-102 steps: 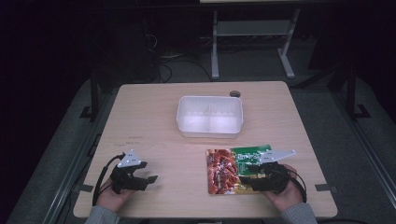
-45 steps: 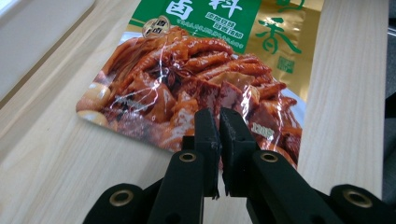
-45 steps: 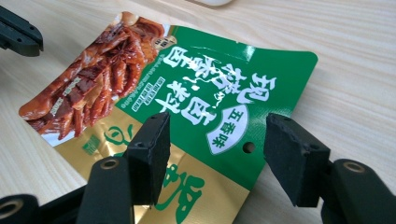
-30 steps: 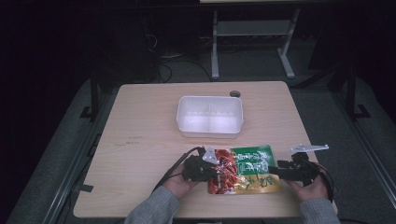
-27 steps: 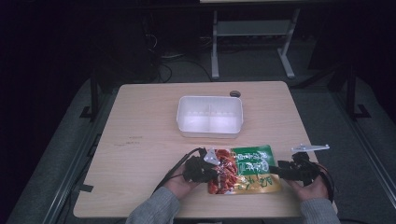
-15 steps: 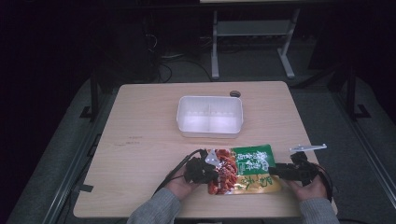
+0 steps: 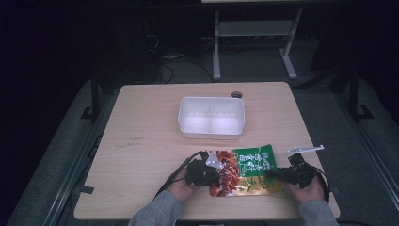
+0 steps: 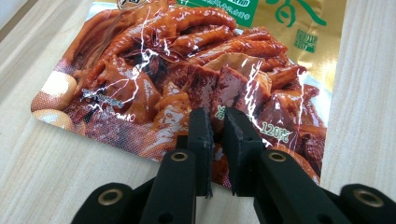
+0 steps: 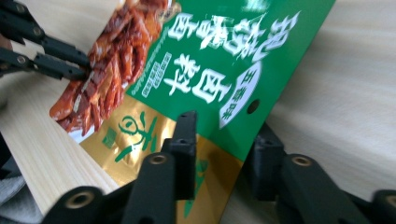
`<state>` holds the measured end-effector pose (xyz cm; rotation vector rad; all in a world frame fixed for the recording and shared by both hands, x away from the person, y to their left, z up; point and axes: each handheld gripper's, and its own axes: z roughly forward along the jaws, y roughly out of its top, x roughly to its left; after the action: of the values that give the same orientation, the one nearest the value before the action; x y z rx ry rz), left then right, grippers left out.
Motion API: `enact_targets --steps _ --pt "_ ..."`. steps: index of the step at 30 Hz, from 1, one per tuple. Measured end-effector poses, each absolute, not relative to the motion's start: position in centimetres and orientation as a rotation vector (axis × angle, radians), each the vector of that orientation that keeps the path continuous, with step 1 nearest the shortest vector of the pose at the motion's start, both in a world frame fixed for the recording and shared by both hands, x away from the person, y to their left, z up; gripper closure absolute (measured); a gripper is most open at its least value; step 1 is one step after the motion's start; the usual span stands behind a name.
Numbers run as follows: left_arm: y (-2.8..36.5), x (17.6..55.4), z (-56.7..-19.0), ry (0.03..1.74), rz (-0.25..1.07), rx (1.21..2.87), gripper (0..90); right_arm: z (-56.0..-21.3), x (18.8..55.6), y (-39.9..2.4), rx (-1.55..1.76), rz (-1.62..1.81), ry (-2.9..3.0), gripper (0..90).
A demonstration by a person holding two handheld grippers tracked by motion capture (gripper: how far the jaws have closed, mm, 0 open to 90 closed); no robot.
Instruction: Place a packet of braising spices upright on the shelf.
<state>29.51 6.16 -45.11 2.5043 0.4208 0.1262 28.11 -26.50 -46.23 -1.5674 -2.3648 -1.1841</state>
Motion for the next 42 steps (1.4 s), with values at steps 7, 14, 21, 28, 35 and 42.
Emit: enact_targets --steps 7,14,21,28,35,42 --pt "6.4 29.4 -44.8 0.415 0.149 2.515 73.5 -46.5 28.3 -26.3 -1.555 -1.170 -2.318 82.3" --pt "7.7 28.8 -44.2 0.413 0.166 2.501 68.7 -46.5 28.2 -26.4 -1.555 -1.199 -2.294 86.4" --pt "9.8 28.7 -43.8 0.439 0.211 2.482 57.5 -46.2 28.1 -26.4 -1.564 -1.224 -2.287 87.1" --pt "11.3 28.2 -43.4 0.444 0.236 2.470 50.0 -46.0 28.0 -26.5 -1.560 -1.251 -2.280 87.6" --pt "14.1 27.4 -43.6 0.489 0.225 2.440 44.8 -45.2 27.8 -26.5 -1.547 -1.284 -2.288 87.5" --pt "16.5 27.0 -43.9 0.541 0.238 2.423 40.7 -44.2 27.9 -26.0 -1.532 -1.276 -2.340 87.5"
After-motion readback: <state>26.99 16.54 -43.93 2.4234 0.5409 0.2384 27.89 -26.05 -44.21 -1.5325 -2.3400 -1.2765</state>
